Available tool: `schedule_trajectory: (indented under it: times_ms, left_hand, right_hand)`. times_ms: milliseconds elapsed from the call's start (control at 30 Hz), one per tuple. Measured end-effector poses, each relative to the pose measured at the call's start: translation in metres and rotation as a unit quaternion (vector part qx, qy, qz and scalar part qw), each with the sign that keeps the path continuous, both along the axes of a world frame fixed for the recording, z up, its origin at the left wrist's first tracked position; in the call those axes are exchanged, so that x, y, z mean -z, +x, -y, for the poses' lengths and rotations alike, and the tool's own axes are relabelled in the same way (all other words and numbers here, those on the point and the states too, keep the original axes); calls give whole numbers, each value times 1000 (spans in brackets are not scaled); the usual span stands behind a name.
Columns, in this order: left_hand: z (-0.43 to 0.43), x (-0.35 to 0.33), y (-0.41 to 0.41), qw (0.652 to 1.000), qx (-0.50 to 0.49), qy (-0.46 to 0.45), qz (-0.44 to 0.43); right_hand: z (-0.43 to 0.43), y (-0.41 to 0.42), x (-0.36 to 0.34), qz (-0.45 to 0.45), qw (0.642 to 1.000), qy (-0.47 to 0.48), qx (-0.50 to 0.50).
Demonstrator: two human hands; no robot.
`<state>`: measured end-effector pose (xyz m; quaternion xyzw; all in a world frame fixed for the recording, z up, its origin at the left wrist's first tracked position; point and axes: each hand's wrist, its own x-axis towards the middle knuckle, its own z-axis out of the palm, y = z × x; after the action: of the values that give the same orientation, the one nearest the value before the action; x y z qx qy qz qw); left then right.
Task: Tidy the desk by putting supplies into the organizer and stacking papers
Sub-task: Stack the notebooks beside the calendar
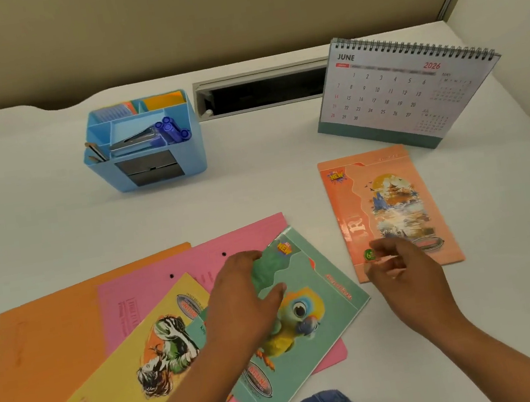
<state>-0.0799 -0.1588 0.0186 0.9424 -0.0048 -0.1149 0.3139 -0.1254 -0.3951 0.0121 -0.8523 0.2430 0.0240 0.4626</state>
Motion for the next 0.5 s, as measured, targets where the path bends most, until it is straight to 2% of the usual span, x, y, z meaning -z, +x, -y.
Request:
schedule_trajectory:
  times_ms: [133, 267, 500]
  left_hand:
    - [-26, 9, -18, 996, 31, 87, -10]
    - [-33, 15, -23, 987, 50, 149, -10]
    - [-32, 16, -7, 978, 47, 192, -67]
  right_hand:
    - [-24, -35, 7, -125, 982, 128, 65]
    - [-30, -52, 11, -197, 956, 178, 123]
    - [-47, -43, 4, -217, 934, 239, 151]
